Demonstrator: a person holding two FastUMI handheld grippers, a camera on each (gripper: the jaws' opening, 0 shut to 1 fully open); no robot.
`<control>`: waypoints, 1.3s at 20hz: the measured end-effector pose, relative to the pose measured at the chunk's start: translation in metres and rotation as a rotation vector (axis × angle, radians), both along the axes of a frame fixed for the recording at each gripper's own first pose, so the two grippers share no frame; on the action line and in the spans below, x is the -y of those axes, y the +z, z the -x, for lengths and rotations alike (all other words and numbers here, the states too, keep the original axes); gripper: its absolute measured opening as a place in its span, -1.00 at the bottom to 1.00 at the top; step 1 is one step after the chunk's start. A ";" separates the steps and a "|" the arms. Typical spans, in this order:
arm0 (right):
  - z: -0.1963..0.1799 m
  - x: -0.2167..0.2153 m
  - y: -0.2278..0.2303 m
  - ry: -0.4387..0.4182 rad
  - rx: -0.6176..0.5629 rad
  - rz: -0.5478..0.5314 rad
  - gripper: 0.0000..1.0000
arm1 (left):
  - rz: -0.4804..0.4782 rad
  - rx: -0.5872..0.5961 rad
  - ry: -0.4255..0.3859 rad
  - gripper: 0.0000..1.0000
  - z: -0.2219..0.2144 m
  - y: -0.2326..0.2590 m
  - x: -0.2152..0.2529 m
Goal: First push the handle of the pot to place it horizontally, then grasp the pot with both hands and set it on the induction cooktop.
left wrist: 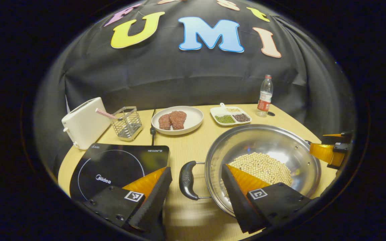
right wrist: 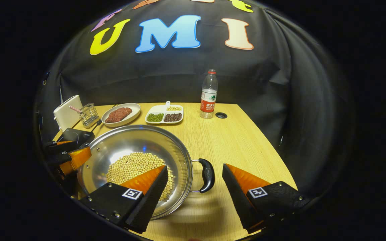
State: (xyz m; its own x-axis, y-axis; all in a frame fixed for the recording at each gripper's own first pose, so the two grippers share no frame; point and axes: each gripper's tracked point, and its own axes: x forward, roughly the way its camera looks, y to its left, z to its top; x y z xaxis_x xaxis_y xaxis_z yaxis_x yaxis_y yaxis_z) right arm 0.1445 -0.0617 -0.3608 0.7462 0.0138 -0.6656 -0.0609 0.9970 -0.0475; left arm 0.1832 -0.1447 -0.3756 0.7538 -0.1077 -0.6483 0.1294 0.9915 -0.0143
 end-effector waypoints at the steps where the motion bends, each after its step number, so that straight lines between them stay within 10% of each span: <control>1: 0.000 0.000 -0.004 -0.002 -0.013 -0.002 0.99 | -0.003 -0.012 0.001 0.95 -0.002 -0.004 0.000; 9: -0.006 -0.002 -0.030 -0.017 -0.074 -0.024 0.97 | -0.042 -0.060 0.011 0.89 -0.007 -0.025 -0.004; 15: -0.009 0.006 -0.038 -0.046 -0.096 -0.021 0.48 | -0.040 -0.066 0.004 0.67 -0.010 -0.029 0.001; 16: -0.009 0.006 -0.039 -0.054 -0.103 -0.037 0.31 | -0.044 -0.064 0.007 0.39 -0.017 -0.030 0.002; 26: -0.006 0.004 -0.042 -0.043 -0.123 -0.030 0.07 | -0.037 -0.056 0.023 0.38 -0.010 -0.026 0.004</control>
State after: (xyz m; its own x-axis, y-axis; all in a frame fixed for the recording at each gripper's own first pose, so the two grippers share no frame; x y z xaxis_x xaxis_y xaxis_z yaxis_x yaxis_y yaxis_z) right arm 0.1507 -0.0660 -0.4030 0.6592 0.0050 -0.7519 -0.0214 0.9997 -0.0122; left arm 0.1933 -0.1484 -0.4011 0.7185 -0.0656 -0.6924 0.1063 0.9942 0.0162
